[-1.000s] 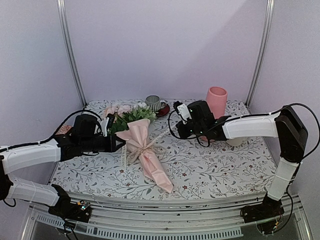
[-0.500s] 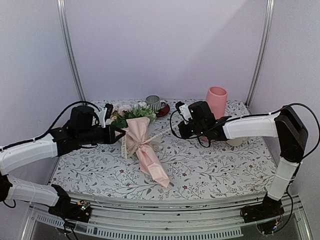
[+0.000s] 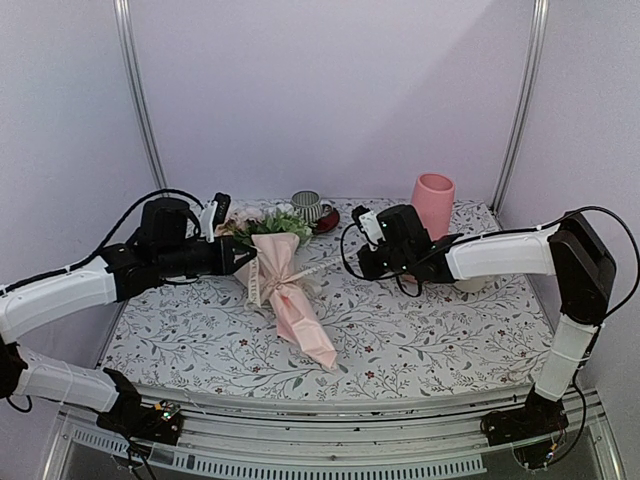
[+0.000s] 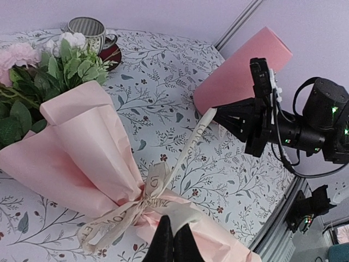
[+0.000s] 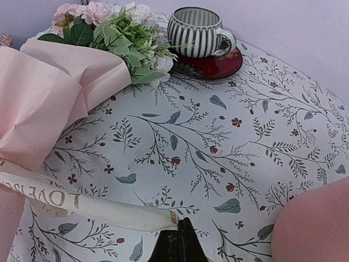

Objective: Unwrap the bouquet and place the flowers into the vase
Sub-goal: Untie the ribbon from the tied bouquet.

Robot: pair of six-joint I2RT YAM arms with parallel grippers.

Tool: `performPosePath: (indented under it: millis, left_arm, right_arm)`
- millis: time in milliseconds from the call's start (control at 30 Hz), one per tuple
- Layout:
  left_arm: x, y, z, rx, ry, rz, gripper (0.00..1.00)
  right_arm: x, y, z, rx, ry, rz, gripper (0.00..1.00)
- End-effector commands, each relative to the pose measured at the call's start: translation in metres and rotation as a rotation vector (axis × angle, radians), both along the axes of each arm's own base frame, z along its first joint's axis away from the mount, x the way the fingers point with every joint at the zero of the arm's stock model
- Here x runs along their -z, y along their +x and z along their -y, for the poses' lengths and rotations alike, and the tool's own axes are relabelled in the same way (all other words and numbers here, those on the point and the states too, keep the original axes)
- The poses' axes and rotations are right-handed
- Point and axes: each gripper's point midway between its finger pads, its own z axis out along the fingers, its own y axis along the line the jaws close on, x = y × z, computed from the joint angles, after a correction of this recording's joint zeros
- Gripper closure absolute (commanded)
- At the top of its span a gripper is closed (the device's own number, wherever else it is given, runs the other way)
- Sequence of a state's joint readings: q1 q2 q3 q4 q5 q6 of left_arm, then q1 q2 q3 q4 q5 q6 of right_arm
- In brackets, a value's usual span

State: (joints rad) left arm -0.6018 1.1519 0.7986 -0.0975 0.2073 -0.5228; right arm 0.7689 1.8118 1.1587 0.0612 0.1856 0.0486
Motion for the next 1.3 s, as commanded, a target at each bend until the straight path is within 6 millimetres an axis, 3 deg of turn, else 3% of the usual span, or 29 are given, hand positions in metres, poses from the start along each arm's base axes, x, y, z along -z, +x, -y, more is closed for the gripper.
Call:
performPosePath:
  millis: [0,433,733,800,967,1033,1267]
  left_arm:
    - [-0.025,0.007,0.003,0.013,-0.030,0.060,1.00]
    - [-0.039,0.007,0.005,0.019,-0.054,0.082,1.00]
    - [-0.059,0.004,0.004,0.028,-0.074,0.114,1.00]
    - [-0.050,0.004,0.001,0.012,-0.059,0.113,1.00]
    - [0.000,0.006,-0.001,-0.011,-0.021,0.041,1.00]
    - [0.003,0.006,0.005,0.018,-0.027,0.020,1.00]
    - [-0.039,0.008,-0.004,-0.012,-0.016,0.124,1.00]
  right_arm:
    - [-0.002,0.003,0.010,0.035,0.007,0.009,0.98]
    - [0.003,0.001,0.011,0.039,0.006,-0.001,0.98]
    - [0.011,0.000,0.011,0.039,0.006,-0.021,0.98]
    - [0.012,0.000,0.010,0.039,0.007,-0.024,0.98]
    - [0.012,0.000,0.008,0.035,0.010,-0.027,0.98]
    - [0.010,0.000,0.008,0.034,0.010,-0.024,0.98]
    - [0.001,0.001,0.014,0.054,0.006,-0.005,0.98]
